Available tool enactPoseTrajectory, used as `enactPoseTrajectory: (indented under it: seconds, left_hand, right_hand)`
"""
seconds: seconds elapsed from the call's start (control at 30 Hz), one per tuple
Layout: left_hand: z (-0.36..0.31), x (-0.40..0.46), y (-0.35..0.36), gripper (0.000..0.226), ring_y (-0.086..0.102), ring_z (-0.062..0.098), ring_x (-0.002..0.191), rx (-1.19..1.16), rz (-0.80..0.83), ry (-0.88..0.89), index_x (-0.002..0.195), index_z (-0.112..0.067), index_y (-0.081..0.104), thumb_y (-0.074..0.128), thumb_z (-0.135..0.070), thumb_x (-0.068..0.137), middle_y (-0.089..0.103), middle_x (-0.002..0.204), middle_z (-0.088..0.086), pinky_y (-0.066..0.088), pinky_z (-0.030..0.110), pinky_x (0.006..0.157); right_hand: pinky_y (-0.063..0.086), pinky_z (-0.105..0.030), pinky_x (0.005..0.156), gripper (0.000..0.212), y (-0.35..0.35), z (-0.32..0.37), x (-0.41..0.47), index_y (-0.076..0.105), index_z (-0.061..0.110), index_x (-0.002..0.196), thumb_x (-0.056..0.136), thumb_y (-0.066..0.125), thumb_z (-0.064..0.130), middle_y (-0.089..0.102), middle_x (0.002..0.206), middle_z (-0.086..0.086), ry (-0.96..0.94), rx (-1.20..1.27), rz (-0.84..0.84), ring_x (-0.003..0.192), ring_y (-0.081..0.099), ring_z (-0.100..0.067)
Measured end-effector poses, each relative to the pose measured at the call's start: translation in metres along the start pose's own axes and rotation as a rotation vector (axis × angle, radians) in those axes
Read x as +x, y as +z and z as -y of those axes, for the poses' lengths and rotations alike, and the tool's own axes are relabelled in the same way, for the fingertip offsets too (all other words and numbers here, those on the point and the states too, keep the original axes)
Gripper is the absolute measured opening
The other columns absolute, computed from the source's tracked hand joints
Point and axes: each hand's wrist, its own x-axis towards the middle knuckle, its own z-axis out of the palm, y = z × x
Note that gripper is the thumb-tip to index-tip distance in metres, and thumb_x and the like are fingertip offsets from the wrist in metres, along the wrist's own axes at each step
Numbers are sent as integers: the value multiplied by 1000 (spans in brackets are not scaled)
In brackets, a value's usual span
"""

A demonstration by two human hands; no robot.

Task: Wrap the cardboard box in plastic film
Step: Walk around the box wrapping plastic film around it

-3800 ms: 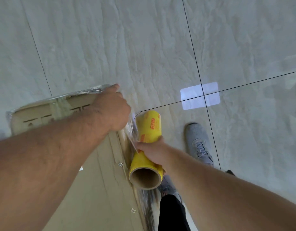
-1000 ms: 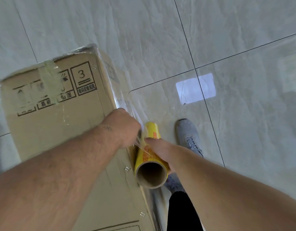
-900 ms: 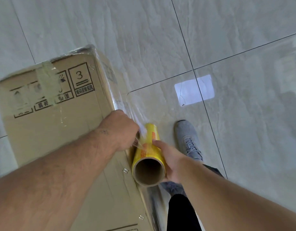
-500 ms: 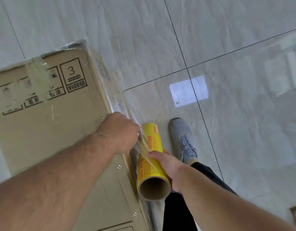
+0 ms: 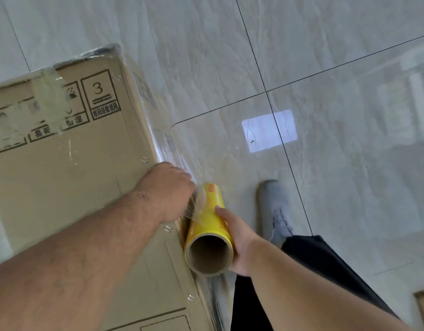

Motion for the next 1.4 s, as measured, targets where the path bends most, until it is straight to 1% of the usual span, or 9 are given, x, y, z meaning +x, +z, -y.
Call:
enactPoseTrajectory:
  seconds: [0.13, 0.33, 0.47, 0.67, 0.83, 0.97, 1.17, 1.27, 1.4]
  left_hand:
    - [-11, 1, 3, 27, 58, 18, 119, -79, -44, -40, 115, -25, 66, 43, -30, 101, 64, 114, -7, 41, 38, 103]
    - [-36, 2, 0, 48, 43, 19, 144, -86, 65, -113, 131, -23, 64, 28, -43, 108, 62, 142, -7, 24, 44, 122]
    - [-41, 2, -8, 44, 39, 18, 147, -85, 97, -89, 133, -21, 65, 33, -40, 108, 59, 146, -5, 15, 45, 126]
    - [-53, -2, 9, 26, 62, 21, 112, -30, 193, -90, 108, -23, 74, 50, -28, 98, 70, 108, -5, 38, 42, 110]
    - [-56, -6, 17, 19, 62, 21, 106, -34, 85, -122, 101, -25, 70, 52, -27, 95, 67, 101, -7, 41, 39, 102]
    - [-59, -1, 14, 20, 63, 22, 113, -133, 1, -153, 105, -24, 68, 50, -29, 98, 67, 111, -6, 43, 35, 100]
    - [-70, -8, 25, 25, 54, 16, 122, -133, -19, -87, 114, -26, 67, 46, -32, 101, 63, 116, -8, 35, 34, 107]
    - [-77, -11, 20, 28, 54, 16, 125, -145, -36, -77, 113, -26, 68, 43, -33, 104, 65, 119, -9, 27, 35, 117]
    - [-94, -14, 20, 20, 62, 19, 112, -196, 29, -73, 98, -27, 65, 45, -25, 102, 68, 110, -5, 27, 40, 120]
  right_hand:
    - [59, -62, 107, 96, 3, -6, 16, 60, 10, 147, 68, 95, 53, 79, 123, -29, 39, 127, 86, 113, 80, -45]
    - [69, -51, 81, 82, -9, -2, 10, 61, 21, 146, 78, 87, 59, 82, 117, -22, -72, -81, 26, 90, 83, -36]
    - [62, -59, 104, 124, -18, -18, 15, 43, 37, 157, 45, 80, 74, 72, 128, -14, -176, -348, -112, 107, 78, -37]
    - [42, -52, 125, 105, -6, -12, 20, 23, 31, 175, 85, 50, 77, 53, 162, -13, -222, -623, -60, 142, 57, -39]
    - [66, -49, 86, 79, -17, -20, 14, 57, 24, 151, 88, 74, 69, 81, 123, -17, 13, -234, -63, 103, 83, -35]
    - [66, -51, 93, 78, -23, -37, 15, 62, 12, 146, 90, 82, 62, 82, 118, -24, 54, 57, 111, 106, 82, -39]
    - [69, -47, 74, 77, -33, -47, 12, 49, 35, 155, 88, 83, 52, 80, 119, -20, -35, -140, -12, 93, 83, -38]
    - [68, -50, 85, 92, -40, -57, 7, 44, 39, 156, 77, 87, 57, 76, 121, -17, -90, -278, -95, 96, 81, -37]
    - [55, -53, 114, 146, -31, -56, 32, 37, 31, 166, 31, 74, 74, 67, 140, -14, -139, -490, -90, 120, 72, -36]
